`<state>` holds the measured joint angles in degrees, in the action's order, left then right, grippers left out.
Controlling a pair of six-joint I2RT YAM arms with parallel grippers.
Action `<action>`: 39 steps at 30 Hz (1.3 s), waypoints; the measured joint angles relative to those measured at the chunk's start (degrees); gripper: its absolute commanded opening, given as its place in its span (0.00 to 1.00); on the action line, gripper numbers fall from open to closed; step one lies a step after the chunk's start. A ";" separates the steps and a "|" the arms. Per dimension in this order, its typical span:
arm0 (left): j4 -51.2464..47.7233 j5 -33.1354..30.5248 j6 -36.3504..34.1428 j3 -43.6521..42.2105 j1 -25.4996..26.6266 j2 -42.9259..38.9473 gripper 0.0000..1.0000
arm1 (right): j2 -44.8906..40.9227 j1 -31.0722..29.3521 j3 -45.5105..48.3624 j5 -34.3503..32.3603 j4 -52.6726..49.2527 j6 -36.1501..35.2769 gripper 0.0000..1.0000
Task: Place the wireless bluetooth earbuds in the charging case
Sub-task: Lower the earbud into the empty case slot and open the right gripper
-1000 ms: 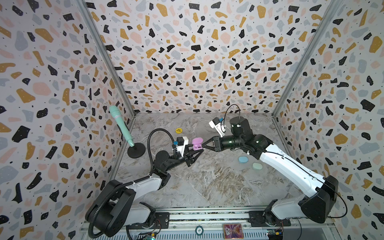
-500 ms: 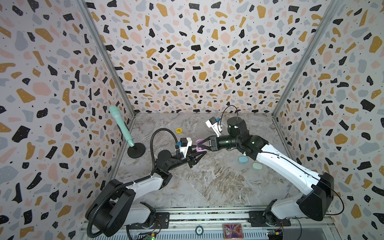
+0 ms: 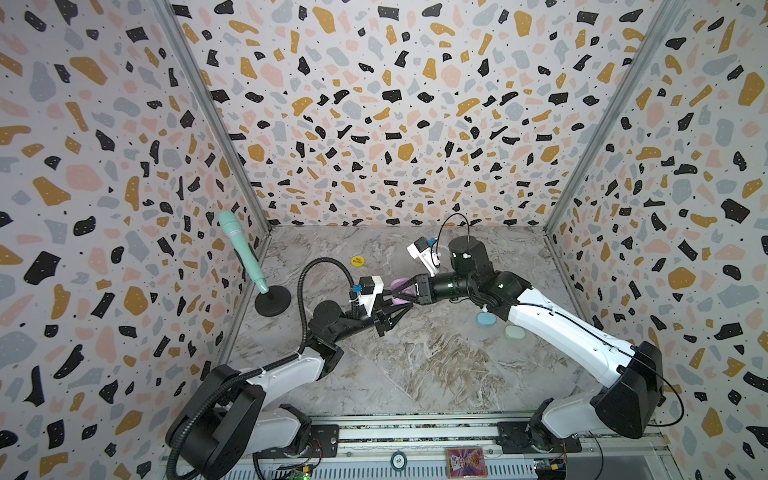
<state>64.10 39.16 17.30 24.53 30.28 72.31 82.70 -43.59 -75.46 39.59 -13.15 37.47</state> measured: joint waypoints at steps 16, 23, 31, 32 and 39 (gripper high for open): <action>-1.57 -0.02 -0.44 0.00 0.00 -1.60 0.00 | 0.00 -0.35 0.00 -2.71 -0.87 0.00 0.17; -2.64 0.02 -0.57 0.00 0.00 -1.95 0.00 | 0.00 -0.24 0.00 -3.41 -1.29 0.02 0.25; -3.50 0.00 -0.70 0.00 0.02 -1.92 0.00 | -0.15 -0.13 0.00 -4.20 -2.29 0.02 0.29; -3.54 0.00 -0.76 0.00 0.02 -1.92 0.00 | -0.24 -0.13 0.00 -4.28 -2.45 0.02 0.29; -3.63 -0.04 -1.25 0.00 0.11 -1.99 0.00 | -0.59 -0.13 -0.02 -4.28 -3.13 0.00 0.29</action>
<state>60.47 39.11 16.05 24.53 30.39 70.32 82.11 -43.72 -75.48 35.31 -16.27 37.47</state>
